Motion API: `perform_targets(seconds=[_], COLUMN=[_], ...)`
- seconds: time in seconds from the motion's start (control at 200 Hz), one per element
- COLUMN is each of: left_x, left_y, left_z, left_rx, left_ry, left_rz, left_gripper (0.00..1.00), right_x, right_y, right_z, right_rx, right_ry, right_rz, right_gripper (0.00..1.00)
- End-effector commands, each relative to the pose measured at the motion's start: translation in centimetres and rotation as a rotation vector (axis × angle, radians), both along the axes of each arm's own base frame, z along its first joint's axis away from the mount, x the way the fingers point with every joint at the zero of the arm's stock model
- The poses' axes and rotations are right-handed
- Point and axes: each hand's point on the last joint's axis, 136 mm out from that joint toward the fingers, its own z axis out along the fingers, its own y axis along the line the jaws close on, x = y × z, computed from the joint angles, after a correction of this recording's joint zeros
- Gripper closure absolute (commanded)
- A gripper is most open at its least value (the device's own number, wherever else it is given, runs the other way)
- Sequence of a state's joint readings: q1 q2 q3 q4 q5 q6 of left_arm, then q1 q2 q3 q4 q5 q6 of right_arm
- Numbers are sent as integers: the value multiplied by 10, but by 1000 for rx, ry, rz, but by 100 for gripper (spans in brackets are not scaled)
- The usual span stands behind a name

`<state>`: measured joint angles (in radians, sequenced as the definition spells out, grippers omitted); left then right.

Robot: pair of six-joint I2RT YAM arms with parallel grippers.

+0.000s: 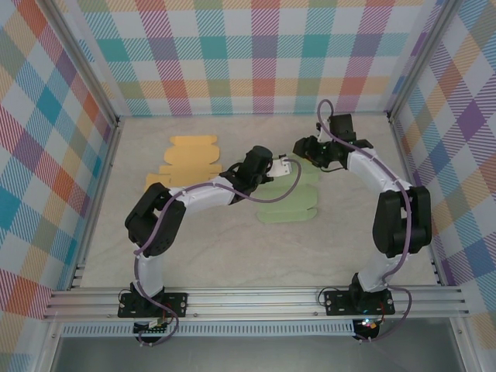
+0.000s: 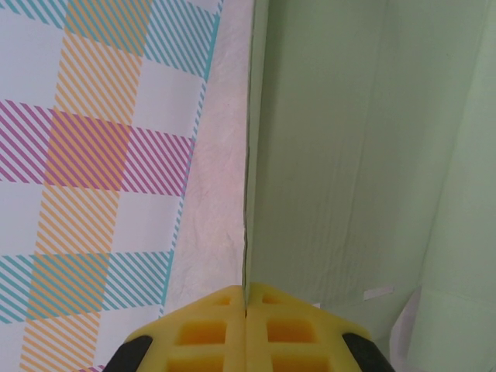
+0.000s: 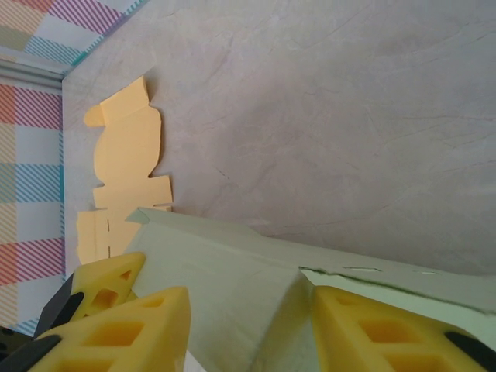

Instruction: Fold the paper box

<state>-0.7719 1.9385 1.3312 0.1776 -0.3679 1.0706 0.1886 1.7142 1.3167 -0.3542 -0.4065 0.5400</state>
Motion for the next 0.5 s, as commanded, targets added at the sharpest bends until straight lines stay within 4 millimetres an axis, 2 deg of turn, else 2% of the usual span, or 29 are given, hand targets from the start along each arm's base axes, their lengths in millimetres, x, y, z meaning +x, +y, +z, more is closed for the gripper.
perform_targets(seconds=[0.0,0.125,0.22,0.34,0.495], left_x=[-5,-7,-10,-12,-13], left_y=[-4,0,2,5,5], left_z=[-6,-7,-8,-8,-6], left_rx=[9,14,11,-1,-26], left_ry=[-14,-8,2,12,21], left_rz=[2,7,11,25,44], left_gripper=[100,100,100,100,100], right_x=[-11,-29,-48,-71,-88], right_y=[-10,-29,-47,-63,-64], right_z=[17,25,21,2,-30], right_rx=[-10,-38,-64,-102,-92], right_ry=[-54,-81,-82,-53,-20], right_rz=[-18,-54,-106,-156,-165], right_gripper=[51,47,45,45,45])
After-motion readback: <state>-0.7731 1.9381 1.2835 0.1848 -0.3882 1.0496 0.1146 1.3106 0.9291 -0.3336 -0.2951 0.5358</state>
